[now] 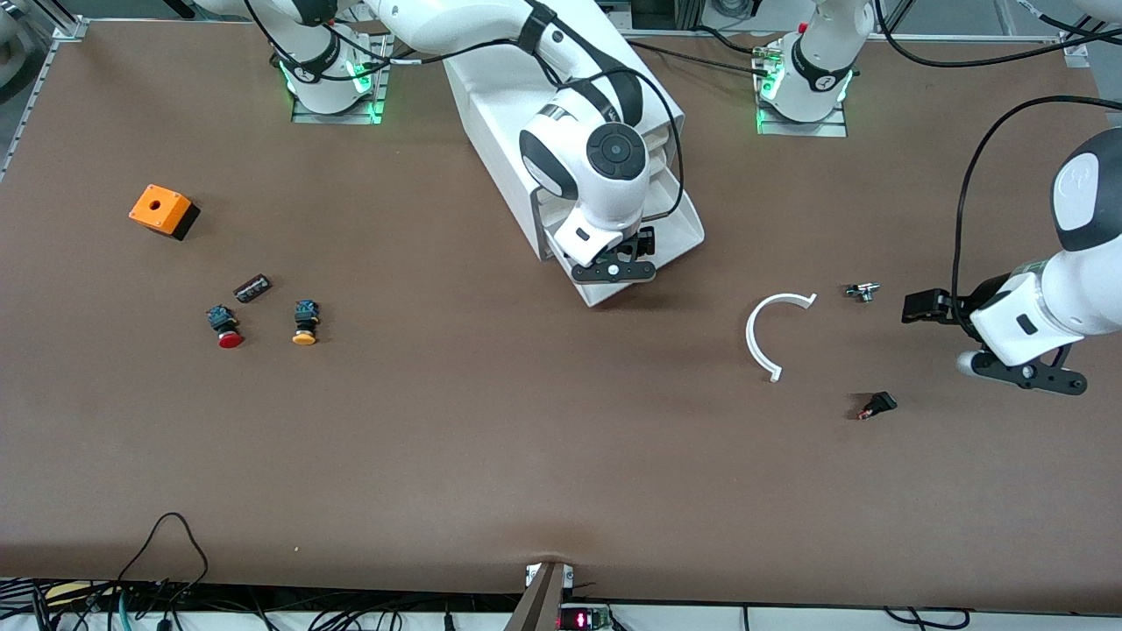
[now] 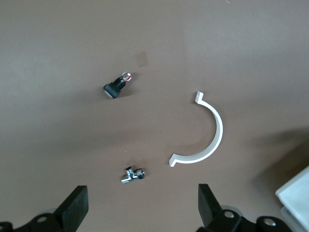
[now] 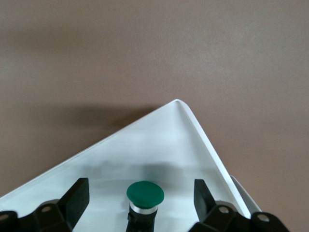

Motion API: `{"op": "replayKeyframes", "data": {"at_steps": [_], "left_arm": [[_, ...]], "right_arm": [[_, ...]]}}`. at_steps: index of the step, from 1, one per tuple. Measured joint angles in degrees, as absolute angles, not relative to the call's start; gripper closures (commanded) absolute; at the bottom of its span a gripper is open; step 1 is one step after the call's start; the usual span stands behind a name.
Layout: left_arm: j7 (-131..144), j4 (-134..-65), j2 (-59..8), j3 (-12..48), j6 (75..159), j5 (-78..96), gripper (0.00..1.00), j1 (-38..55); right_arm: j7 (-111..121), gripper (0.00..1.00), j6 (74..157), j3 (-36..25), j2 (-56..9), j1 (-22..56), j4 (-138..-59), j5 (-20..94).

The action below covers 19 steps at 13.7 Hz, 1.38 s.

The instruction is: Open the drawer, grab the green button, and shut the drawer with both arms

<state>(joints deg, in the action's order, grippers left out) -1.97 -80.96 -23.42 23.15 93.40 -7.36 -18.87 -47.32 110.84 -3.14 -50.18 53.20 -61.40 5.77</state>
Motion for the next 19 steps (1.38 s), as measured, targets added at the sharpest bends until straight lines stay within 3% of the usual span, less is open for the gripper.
{"op": "replayKeyframes", "data": {"at_steps": [4, 8, 11, 14, 17, 19], "left_arm": [[1.7, -81.0, -23.4, 22.9, 93.4, -7.4, 0.0, -19.5], [1.8, -81.0, -23.5, 23.0, 93.4, -7.4, 0.0, -19.2], [2.1, -81.1, -23.6, 23.3, 93.3, -7.4, 0.0, -18.5], [2.3, -81.1, -23.6, 23.3, 93.3, -7.4, 0.0, -18.4], [2.5, -81.1, -23.7, 23.3, 93.3, -7.4, 0.0, -18.4], [2.7, -81.1, -23.7, 23.3, 93.3, -7.4, 0.0, -18.4]], "right_arm": [[-48.7, 0.14, 110.7, -3.1, -51.0, 53.9, -61.6, 5.8], [-51.5, 0.37, 110.7, -3.1, -51.4, 54.2, -61.7, 5.8], [-52.0, 0.47, 110.7, -3.1, -51.4, 54.3, -62.5, 5.8], [-52.1, 0.7, 110.7, -3.1, -51.4, 54.9, -63.3, 5.8], [-51.9, 0.98, 110.7, -3.1, -51.4, 54.9, -63.3, 5.8], [-51.6, 1.0, 110.7, -3.1, -51.4, 54.9, -63.3, 5.8]]}}
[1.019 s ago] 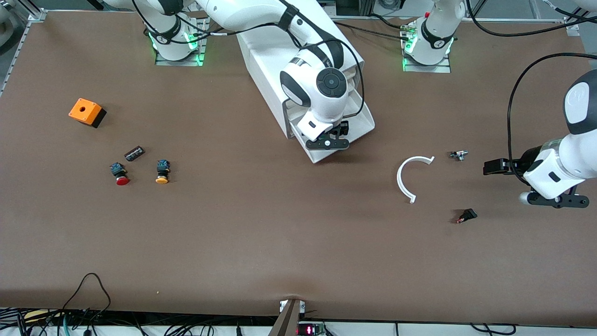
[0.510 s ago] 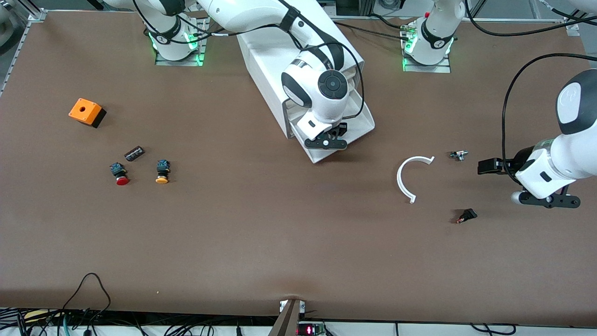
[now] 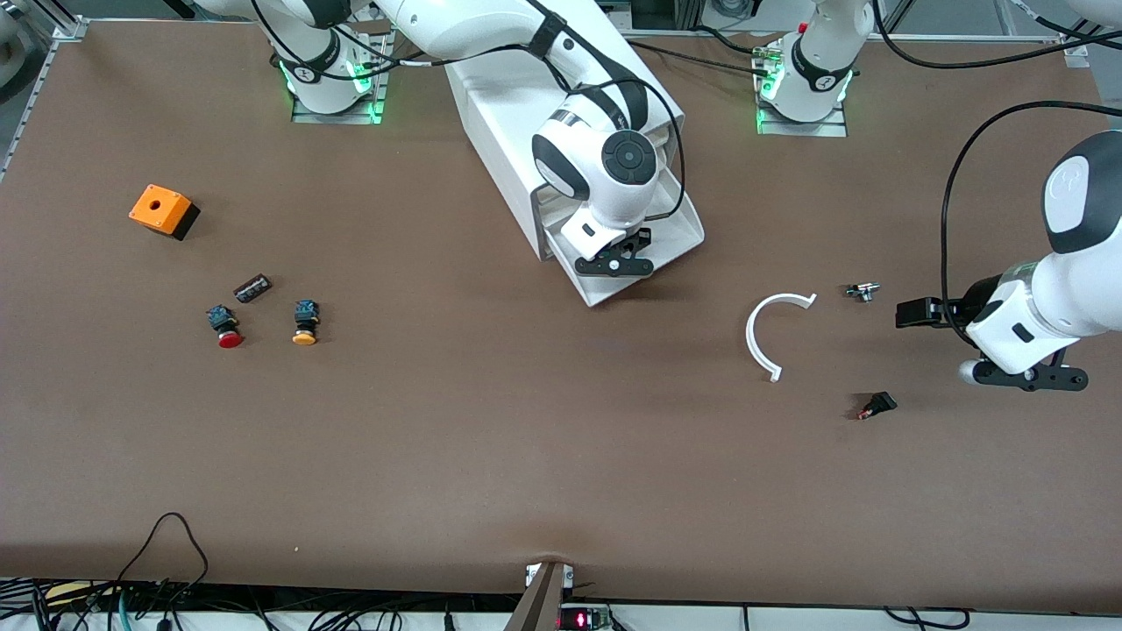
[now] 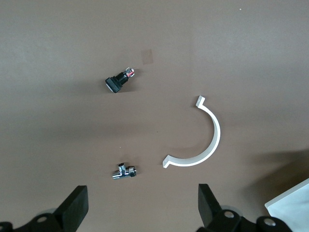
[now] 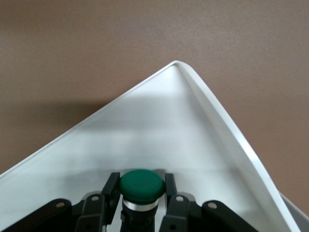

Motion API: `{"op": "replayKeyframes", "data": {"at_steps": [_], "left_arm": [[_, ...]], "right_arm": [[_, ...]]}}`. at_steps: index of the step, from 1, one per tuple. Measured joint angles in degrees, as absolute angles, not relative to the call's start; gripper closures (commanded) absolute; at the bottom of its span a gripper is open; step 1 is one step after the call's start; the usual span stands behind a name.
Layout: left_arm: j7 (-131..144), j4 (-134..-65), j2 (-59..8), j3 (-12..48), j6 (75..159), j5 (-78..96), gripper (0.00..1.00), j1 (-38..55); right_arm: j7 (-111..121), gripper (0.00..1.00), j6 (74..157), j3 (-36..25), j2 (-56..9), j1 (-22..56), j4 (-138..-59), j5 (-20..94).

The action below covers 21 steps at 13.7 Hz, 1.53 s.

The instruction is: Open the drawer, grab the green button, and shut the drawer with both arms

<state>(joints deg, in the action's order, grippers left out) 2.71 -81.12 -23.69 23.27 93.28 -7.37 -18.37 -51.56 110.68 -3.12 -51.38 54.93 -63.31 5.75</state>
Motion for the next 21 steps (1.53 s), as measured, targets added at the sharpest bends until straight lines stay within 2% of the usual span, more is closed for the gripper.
{"op": "replayKeyframes", "data": {"at_steps": [6, 14, 21], "left_arm": [[8.6, -81.9, -24.8, 23.3, 94.0, -7.3, 0.0, -18.3], [29.0, -87.9, -27.8, 25.0, 102.7, -7.3, 0.0, -12.2], [48.9, -96.5, -31.0, 25.1, 117.5, -7.3, 0.0, -4.8]], "right_arm": [[-49.7, 1.0, 110.8, -3.3, -51.4, 54.9, -63.2, 5.7], [-48.1, 1.0, 107.5, -4.5, -49.8, 52.5, -60.1, 5.7], [-35.7, 1.0, 98.8, -4.4, -43.0, 43.2, -58.8, 8.3]]}}
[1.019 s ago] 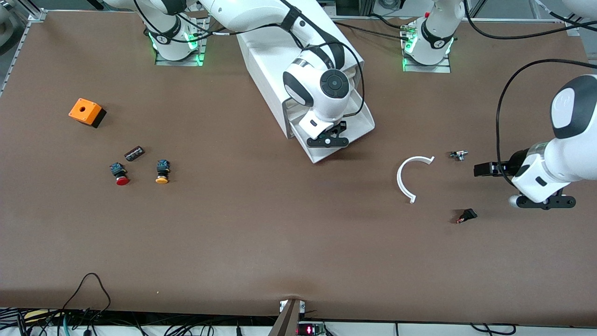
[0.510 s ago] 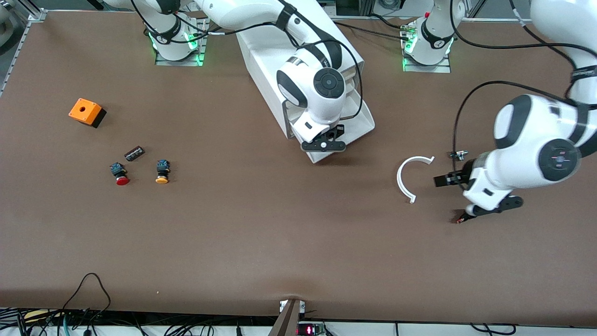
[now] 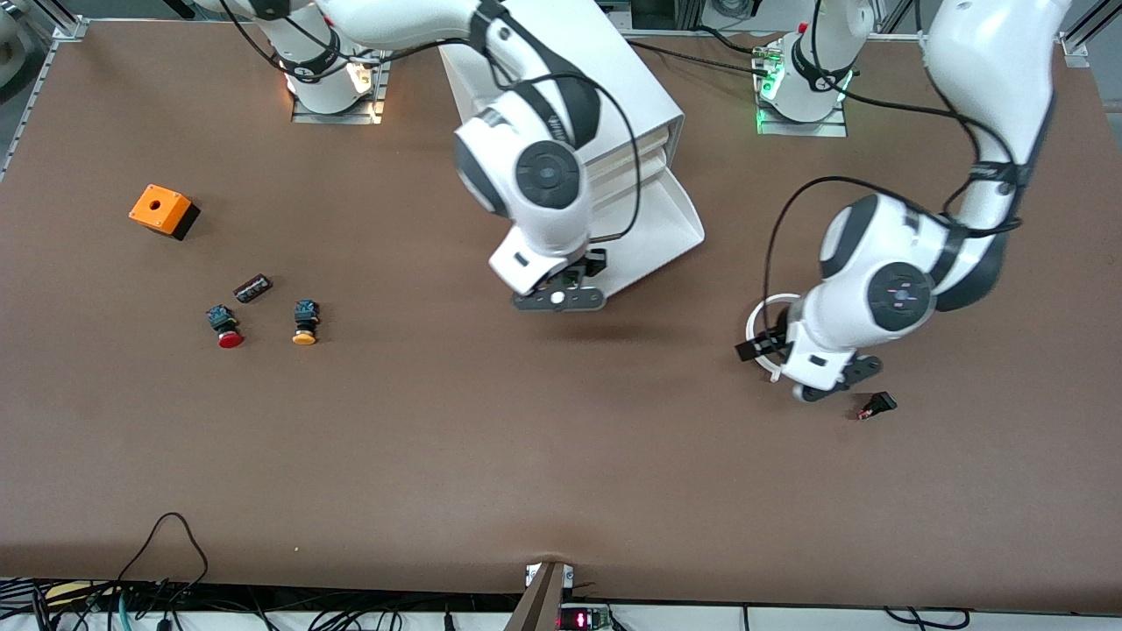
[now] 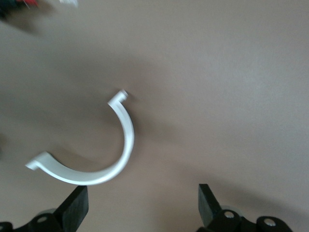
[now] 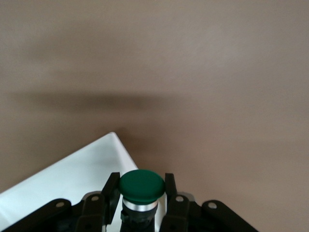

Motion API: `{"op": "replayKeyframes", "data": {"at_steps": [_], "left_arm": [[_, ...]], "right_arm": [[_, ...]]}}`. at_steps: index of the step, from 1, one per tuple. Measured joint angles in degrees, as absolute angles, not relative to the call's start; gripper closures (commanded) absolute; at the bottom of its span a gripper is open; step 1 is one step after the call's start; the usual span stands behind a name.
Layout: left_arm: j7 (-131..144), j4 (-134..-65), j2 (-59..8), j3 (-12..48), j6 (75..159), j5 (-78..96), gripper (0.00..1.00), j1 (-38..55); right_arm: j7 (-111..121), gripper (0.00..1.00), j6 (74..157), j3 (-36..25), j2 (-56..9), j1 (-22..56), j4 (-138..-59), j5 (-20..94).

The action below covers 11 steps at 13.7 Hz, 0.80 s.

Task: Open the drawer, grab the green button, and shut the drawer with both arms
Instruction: 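Lift the green button out with the right gripper while the left gripper reaches the drawer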

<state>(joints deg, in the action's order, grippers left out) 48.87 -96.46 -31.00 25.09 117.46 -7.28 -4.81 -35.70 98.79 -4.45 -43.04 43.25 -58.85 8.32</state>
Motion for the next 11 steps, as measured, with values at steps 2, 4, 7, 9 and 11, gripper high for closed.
{"op": "replayKeyframes", "data": {"at_steps": [2, 4, 7, 9, 11], "left_arm": [[53.8, -97.5, -32.6, 25.1, 120.4, -7.3, 0.0, -1.7], [58.4, -98.7, -33.9, 25.1, 123.4, -8.4, 0.0, 1.3], [64.6, -104.2, -34.5, 25.1, 130.9, -12.5, 0.0, 3.7], [66.4, -107.4, -34.5, 25.2, 133.5, -12.9, 0.0, 4.3], [68.9, -108.9, -34.4, 27.0, 133.9, -12.9, 0.0, 4.6]], "right_arm": [[-29.9, 1.0, 94.9, -4.4, -40.5, 39.8, -58.8, 8.8], [-23.9, 1.0, 91.8, -4.4, -38.8, 36.9, -58.8, 8.9], [-14.8, 1.0, 86.9, -4.9, -36.9, 33.4, -58.9, 8.9], [-9.5, 1.0, 85.6, -6.0, -36.3, 31.5, -59.4, 8.8], [-3.6, 1.0, 85.6, -8.7, -36.2, 30.6, -61.0, 8.9]]}}
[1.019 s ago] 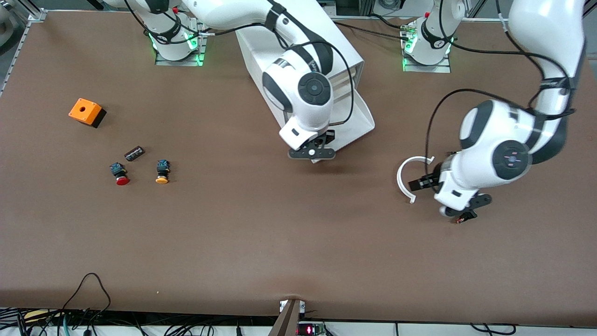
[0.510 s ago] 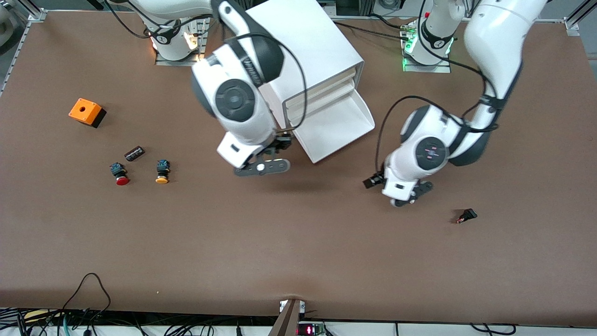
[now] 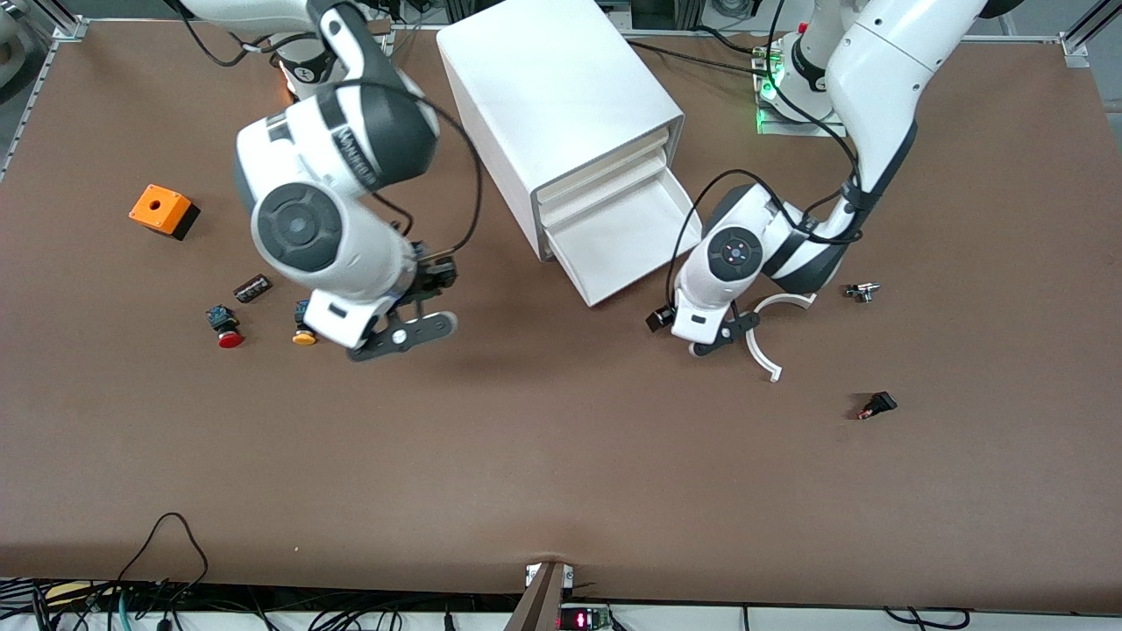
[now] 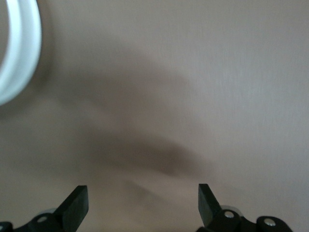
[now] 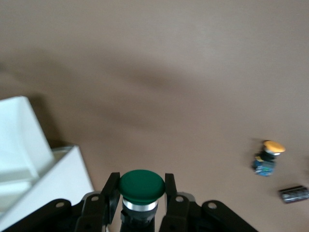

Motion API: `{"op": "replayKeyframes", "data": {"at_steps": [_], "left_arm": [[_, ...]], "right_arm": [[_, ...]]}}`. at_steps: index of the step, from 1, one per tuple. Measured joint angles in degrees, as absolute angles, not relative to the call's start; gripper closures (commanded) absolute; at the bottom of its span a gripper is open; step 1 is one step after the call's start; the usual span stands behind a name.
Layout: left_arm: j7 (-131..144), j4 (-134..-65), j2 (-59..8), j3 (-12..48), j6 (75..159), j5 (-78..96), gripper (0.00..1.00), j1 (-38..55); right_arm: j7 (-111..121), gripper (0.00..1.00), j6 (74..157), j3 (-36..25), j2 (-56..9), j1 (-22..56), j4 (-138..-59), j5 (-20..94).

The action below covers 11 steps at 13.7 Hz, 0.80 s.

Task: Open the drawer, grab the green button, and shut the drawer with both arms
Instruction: 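Lift the green button out with the right gripper while the left gripper reaches the drawer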

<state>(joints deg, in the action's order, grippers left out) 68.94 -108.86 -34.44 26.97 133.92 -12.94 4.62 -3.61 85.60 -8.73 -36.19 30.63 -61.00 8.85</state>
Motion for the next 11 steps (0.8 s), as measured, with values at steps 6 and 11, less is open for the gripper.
{"op": "replayKeyframes", "data": {"at_steps": [6, 11], "left_arm": [[75.3, -110.6, -34.1, 32.3, 133.9, -13.0, 0.0, 5.4], [80.5, -112.4, -34.1, 37.1, 133.9, -13.0, 0.0, 5.4]], "right_arm": [[18.9, 1.0, 96.1, -19.2, -33.9, 30.0, -76.3, 8.9], [28.2, 1.0, 113.8, -21.6, -25.0, 29.9, -101.9, 9.0]]}}
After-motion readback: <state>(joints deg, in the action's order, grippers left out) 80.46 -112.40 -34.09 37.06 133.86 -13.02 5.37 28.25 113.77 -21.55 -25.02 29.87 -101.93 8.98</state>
